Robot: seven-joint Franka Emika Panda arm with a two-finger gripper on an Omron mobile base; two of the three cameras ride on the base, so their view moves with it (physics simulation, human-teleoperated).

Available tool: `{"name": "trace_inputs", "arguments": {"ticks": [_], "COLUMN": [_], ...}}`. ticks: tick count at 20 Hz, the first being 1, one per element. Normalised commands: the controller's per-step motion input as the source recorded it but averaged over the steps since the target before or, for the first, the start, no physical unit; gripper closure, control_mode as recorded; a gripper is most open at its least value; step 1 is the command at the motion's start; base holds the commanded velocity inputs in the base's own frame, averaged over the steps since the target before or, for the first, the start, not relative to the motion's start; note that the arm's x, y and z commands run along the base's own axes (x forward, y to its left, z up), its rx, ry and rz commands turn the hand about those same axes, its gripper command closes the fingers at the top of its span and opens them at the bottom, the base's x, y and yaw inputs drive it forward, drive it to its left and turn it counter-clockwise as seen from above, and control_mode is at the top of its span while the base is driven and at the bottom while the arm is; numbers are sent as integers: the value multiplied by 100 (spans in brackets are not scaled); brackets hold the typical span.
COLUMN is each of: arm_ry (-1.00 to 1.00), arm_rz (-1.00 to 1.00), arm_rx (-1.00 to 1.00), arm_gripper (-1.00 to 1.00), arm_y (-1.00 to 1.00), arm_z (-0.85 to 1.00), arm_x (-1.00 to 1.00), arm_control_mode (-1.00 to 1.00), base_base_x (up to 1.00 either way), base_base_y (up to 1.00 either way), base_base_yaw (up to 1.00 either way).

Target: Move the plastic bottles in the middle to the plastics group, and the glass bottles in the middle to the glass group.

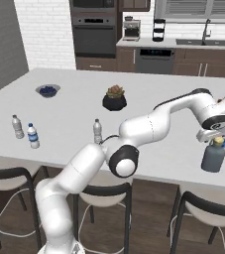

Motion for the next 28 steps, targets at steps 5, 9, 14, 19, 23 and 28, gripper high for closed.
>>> {"name": "trace_inputs", "arguments": {"ticks": [5,9,14,19,23,28], "arm_ry": [-19,-23,-17,-9,-12,-1], "arm_rz": [0,0,0,0,0,0], "arm_rx": [0,0,0,0,0,0], "arm_gripper": [-100,-100,-100,-100,-100,-100], "arm_y": [27,55,69,74,69,77], "arm_z": [31,36,43,17,28,13], "arm_x": [-19,-7,-11,-1,-17,-5], "arm_control_mode": [-100,-100,-100,-100,-100,-100], "base_base_x": [0,0,0,0,0,0], "base_base_y": [0,0,0,0,0,0], "base_base_yaw": [0,0,0,0,0,0]}}
